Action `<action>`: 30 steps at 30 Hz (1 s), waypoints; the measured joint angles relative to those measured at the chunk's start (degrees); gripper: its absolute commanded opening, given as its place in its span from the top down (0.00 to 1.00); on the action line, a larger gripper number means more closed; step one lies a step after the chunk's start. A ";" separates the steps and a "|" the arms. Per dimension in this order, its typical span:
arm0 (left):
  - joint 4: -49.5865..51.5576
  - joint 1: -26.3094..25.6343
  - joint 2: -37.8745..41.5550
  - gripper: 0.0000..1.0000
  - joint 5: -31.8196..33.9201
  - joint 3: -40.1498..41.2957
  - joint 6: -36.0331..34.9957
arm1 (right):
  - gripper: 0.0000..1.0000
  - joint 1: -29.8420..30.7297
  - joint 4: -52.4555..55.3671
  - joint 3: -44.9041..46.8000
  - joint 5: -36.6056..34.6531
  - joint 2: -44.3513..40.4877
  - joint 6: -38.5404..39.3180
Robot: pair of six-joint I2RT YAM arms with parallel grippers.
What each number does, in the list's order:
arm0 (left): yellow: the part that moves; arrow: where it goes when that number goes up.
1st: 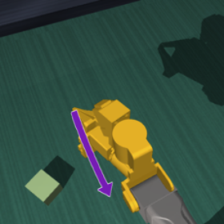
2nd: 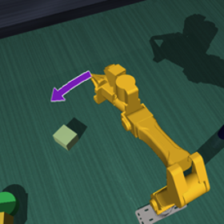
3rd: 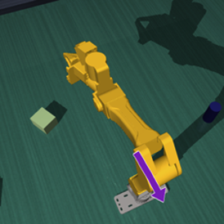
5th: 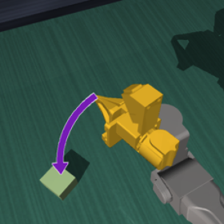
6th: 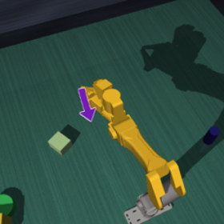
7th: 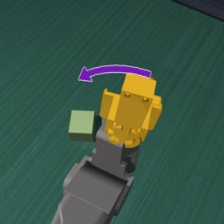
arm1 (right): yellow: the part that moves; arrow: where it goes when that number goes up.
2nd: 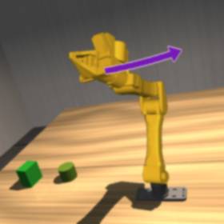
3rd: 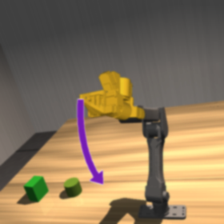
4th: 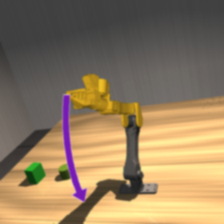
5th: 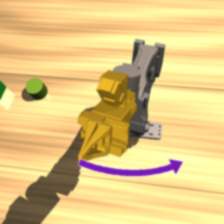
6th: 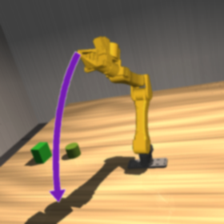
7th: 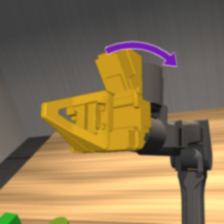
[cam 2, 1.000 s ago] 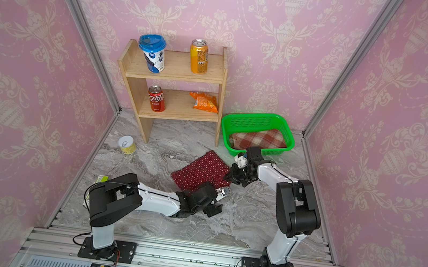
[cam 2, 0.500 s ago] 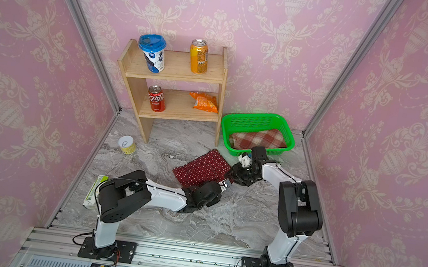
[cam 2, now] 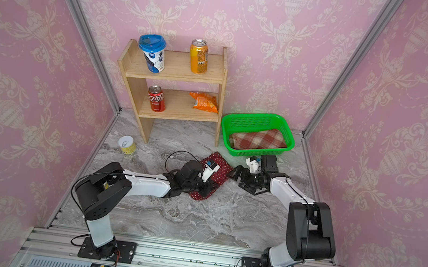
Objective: Roll up the skirts
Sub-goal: Roll the skirt at the center of the board.
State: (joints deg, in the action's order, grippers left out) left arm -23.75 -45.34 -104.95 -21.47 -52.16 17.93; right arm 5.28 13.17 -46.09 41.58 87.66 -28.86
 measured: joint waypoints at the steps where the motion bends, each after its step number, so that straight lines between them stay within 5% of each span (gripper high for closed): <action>1: -1.84 0.33 -0.87 0.98 -2.29 0.11 1.70 | 0.00 0.00 -1.70 1.53 0.33 0.22 -0.85; 11: -14.32 1.81 -9.27 0.91 -13.38 2.73 11.39 | 0.00 0.13 -17.00 3.87 2.64 6.14 -7.28; 20: -28.13 5.97 -15.72 0.88 -20.74 3.58 21.14 | 0.05 3.06 -17.14 0.55 0.13 10.40 -5.75; 27: -29.99 7.80 -16.61 0.69 -22.95 3.50 24.24 | 0.45 5.03 -15.56 -2.47 -3.78 13.51 -4.17; 30: -28.04 7.85 -16.48 0.53 -23.15 2.91 23.78 | 0.83 5.40 -14.88 -3.02 -4.98 14.69 -4.07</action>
State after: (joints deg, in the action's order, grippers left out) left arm -51.79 -37.50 -121.43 -44.62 -49.25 41.71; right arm 10.68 -1.72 -49.10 36.60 102.35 -32.93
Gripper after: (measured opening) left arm 0.365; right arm 0.386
